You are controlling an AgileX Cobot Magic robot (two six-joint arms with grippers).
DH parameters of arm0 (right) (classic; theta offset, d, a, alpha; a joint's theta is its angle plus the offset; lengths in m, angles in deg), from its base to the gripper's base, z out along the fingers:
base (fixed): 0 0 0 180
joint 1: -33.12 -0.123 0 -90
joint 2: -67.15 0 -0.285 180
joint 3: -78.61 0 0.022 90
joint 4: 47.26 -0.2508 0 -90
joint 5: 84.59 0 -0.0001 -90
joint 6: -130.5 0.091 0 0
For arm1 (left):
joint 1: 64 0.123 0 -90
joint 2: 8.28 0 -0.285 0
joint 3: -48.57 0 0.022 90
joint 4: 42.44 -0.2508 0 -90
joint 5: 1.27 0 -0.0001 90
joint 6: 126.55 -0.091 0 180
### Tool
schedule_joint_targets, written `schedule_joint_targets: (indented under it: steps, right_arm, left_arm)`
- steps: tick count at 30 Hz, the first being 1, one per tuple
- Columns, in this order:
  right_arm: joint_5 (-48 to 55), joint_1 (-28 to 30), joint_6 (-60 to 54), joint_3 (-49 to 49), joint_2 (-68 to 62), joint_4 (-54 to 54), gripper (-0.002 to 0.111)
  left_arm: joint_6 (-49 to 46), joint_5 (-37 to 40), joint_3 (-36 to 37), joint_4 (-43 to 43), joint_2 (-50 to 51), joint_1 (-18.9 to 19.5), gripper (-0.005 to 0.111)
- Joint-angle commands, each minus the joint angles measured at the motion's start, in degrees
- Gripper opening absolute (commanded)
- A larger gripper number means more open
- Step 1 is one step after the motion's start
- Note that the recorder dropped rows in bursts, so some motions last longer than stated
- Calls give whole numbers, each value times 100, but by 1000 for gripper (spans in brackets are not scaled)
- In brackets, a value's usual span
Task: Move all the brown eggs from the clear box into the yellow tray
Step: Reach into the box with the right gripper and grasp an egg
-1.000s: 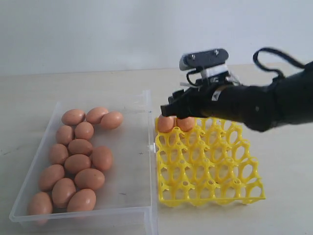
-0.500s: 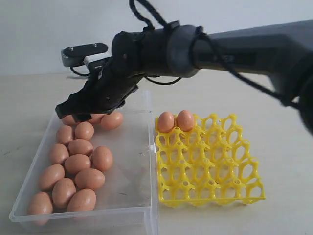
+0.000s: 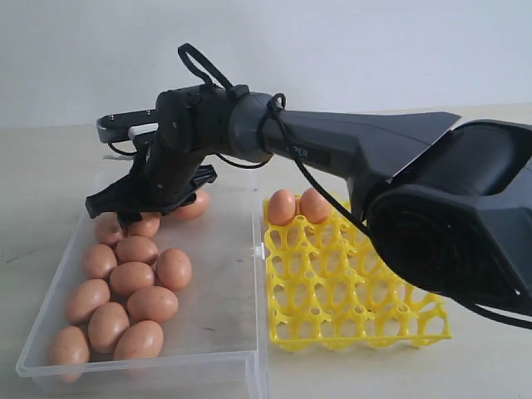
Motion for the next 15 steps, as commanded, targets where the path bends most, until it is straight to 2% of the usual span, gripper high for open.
schedule_joint_targets:
  steps: [1, 6, 8, 10, 13, 14, 15]
  right_arm:
    - [37, -4, 112, -171, -200, 169, 58]
    - [58, -4, 112, -221, -303, 157, 57]
    - [58, -4, 112, -221, -307, 157, 52]
    - [58, -4, 112, -221, -307, 140, 38]
    - [58, -4, 100, -221, -271, 127, 7]
    - [46, -4, 89, -221, -246, 127, 0]
    - [-2, -4, 85, -221, -204, 177, 0]
  left_arm:
    - [25, -52, -23, 14, -32, -43, 0]
    - [25, -52, -23, 14, -32, -43, 0]
    - [25, -52, -23, 14, -32, -43, 0]
    - [25, -52, -23, 14, -32, -43, 0]
    - [25, -52, -23, 14, -32, -43, 0]
    - [25, -52, -23, 14, -32, -43, 0]
    - [25, -52, -23, 14, -32, -43, 0]
